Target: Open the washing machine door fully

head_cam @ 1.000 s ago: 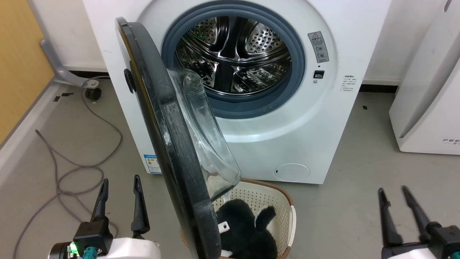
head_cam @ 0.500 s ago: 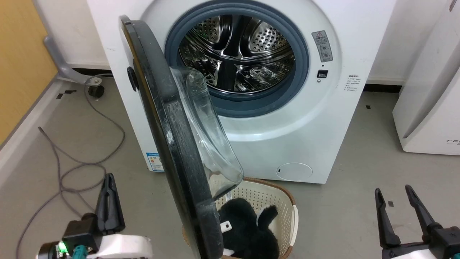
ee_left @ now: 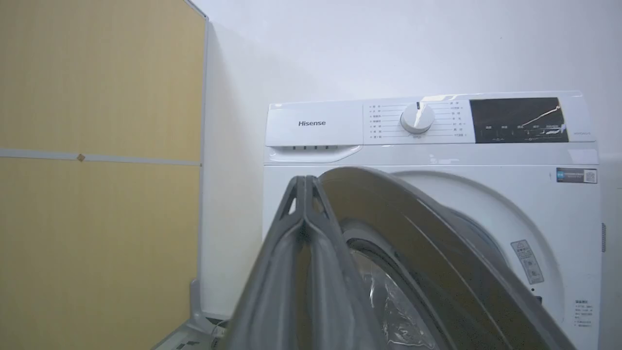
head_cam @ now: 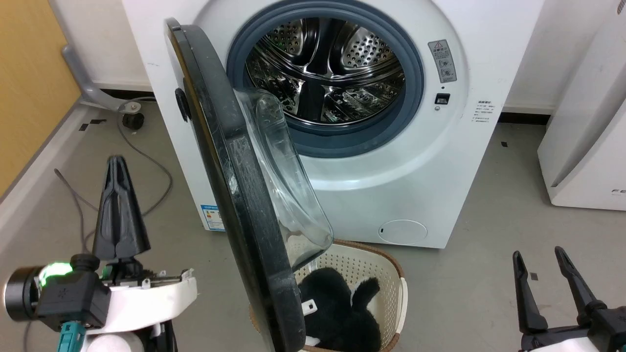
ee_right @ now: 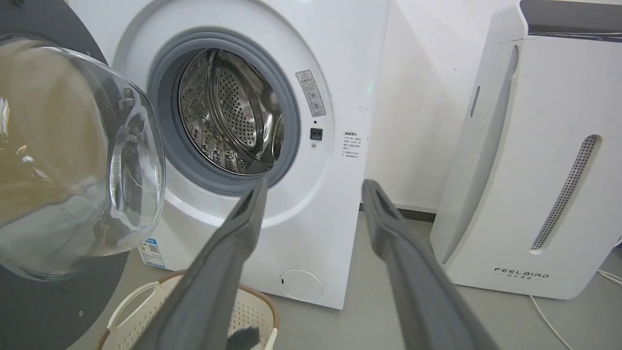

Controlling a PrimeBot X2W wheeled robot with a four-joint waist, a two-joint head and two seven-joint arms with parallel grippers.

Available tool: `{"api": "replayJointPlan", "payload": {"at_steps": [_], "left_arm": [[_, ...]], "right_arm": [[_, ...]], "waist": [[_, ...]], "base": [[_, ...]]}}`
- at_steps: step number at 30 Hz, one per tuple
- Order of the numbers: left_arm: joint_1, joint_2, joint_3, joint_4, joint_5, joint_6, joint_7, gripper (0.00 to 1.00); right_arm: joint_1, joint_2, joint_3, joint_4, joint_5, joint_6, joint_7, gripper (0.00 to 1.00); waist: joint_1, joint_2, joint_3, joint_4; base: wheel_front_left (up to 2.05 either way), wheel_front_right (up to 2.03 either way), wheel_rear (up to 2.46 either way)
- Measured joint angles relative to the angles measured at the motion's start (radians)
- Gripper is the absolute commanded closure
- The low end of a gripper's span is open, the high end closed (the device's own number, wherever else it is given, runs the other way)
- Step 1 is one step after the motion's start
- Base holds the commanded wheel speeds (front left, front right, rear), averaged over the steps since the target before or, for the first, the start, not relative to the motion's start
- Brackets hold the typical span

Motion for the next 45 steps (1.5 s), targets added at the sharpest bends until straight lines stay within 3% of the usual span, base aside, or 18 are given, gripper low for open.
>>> {"api": "replayJointPlan", "payload": {"at_steps": [7, 16, 35, 45], "left_arm": [[-0.037, -0.001, -0.096, -0.116, 0.018, -0.04, 0.0, 1.0], [-0.037, -0.001, -0.242, -0.159, 0.024, -0.071, 0.0, 1.0], [-0.007, -0.002, -0.538, -0.099, -0.001, -0.107, 0.0, 1.0], [0.074, -0.001, -0.641, -0.012, -0.004, -0.132, 0.0, 1.0]], "right_arm": [[0.0, 0.0, 0.003, 0.003, 0.007, 0.0, 0.0, 0.0], [0.0, 0.0, 0.01, 0.01, 0.009, 0.0, 0.0, 0.0], [0.0, 0.0, 0.013, 0.022, 0.018, 0.0, 0.0, 0.0], [0.0, 0.0, 0.014, 0.025, 0.019, 0.0, 0.0, 0.0]], "waist": [[0.0, 0.0, -0.001, -0.003], [-0.0001, 0.0, -0.01, 0.001], [0.0, 0.0, -0.013, 0.002], [0.0, 0.0, -0.008, 0.01]], "base": [[0.0, 0.0, 0.0], [0.0, 0.0, 0.0], [0.0, 0.0, 0.0], [0.0, 0.0, 0.0]]}}
